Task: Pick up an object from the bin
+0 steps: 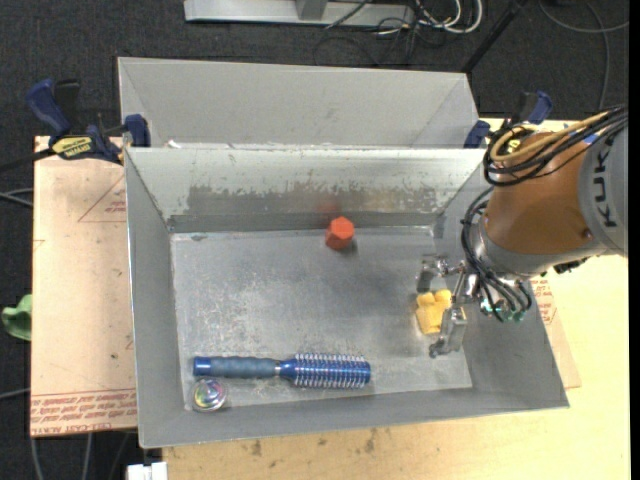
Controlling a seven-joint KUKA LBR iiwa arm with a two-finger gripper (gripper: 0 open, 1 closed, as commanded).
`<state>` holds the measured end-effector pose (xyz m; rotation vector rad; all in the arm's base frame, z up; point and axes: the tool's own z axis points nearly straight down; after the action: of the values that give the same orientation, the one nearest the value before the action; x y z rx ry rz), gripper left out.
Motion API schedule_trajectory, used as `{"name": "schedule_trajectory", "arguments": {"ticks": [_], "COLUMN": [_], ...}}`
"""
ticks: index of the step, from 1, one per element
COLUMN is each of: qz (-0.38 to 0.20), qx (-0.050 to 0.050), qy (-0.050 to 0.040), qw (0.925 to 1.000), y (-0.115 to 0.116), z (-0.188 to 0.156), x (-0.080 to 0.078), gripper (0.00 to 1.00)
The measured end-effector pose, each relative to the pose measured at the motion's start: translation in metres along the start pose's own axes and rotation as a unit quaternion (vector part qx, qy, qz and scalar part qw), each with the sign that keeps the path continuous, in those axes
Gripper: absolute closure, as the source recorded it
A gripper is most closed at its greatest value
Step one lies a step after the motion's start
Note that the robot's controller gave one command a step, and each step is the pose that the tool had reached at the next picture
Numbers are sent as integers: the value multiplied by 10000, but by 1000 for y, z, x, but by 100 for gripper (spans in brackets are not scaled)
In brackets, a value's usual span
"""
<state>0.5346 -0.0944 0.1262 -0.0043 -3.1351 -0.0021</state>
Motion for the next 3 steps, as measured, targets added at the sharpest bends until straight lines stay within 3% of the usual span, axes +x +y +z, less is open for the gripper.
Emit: {"name": "schedule_trajectory", "arguments": {"ticks": [1, 3], "qz": [-263, -266], "qx": [11, 8], "qy": [-44, -48], "qw": [9996, 9996], "y": [-59, -58], "z": [59, 58], "x": [-12, -14], "gripper": [0, 0]}}
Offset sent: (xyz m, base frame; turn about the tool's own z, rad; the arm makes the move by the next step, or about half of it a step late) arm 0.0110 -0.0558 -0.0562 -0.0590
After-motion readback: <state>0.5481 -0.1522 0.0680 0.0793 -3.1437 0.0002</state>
